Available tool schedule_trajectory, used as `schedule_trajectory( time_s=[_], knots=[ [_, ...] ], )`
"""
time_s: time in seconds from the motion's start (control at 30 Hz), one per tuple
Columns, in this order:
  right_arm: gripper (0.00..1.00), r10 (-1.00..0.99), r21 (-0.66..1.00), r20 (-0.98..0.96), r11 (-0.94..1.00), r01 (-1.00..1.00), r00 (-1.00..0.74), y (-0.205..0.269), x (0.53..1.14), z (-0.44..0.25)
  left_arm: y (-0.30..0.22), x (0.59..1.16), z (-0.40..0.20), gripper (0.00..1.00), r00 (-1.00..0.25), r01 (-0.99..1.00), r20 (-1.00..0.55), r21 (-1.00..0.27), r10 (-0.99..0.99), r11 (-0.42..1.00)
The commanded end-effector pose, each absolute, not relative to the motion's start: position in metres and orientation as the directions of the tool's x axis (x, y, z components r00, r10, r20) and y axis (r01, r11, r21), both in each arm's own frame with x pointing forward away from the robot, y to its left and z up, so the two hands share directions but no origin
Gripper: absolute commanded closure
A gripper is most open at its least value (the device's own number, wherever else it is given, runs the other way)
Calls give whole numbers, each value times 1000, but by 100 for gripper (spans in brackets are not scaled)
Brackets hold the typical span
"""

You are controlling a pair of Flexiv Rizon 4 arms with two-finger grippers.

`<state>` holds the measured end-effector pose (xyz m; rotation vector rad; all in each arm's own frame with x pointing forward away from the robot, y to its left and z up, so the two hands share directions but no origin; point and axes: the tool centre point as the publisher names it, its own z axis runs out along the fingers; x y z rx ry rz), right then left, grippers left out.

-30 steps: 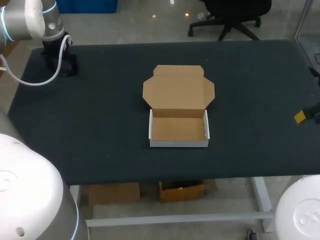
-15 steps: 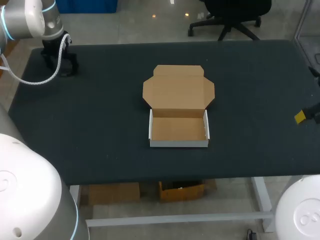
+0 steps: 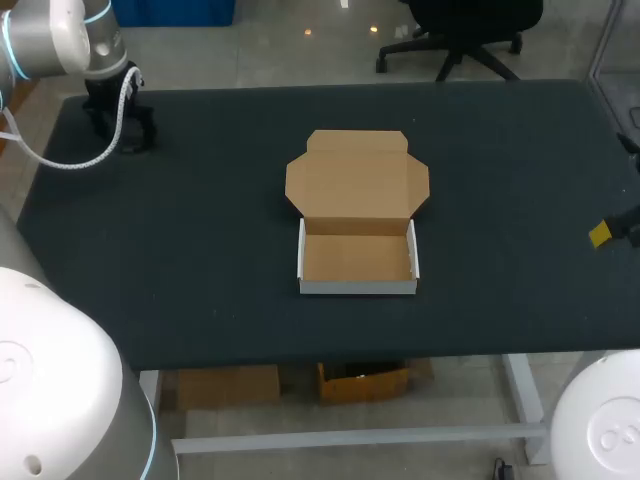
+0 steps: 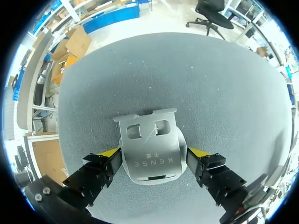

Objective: Assemble the packaging by folding the flat box into shape, placing the metal phone stand inside, and closing the box properly

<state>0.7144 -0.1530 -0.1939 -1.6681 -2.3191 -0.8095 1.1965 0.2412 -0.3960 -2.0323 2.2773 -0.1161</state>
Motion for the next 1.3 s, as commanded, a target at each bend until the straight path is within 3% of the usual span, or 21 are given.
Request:
schedule_trajectory(
  time_s=[0.03,0.2,0.37,0.57,0.8,0.87,1.3],
  knots=[
    [0,823,325,440,227,918,-359,-153,713,-192,241,1203,-399,11,-113,-988,-16,-100,-993,114],
    [0,823,325,440,227,918,-359,-153,713,-192,240,1204,-400,20,-114,-988,-16,-99,-993,115],
    [0,823,325,440,227,918,-359,-153,713,-192,241,1204,-400,22,-109,-989,-15,-100,-994,110],
    [0,823,325,440,227,918,-359,-153,713,-192,241,1205,-400,35,-108,-989,-14,-100,-994,108],
    [0,823,325,440,227,918,-359,-153,713,-192,243,1206,-401,72,-104,-990,-16,-97,-994,105],
    [0,823,325,440,227,918,-359,-153,713,-192,244,1205,-401,100,-102,-990,-15,-97,-995,103],
    [0,823,325,440,227,918,-359,-153,713,-192,247,1186,-387,100,-93,-986,0,-136,-996,92]
  ],
)
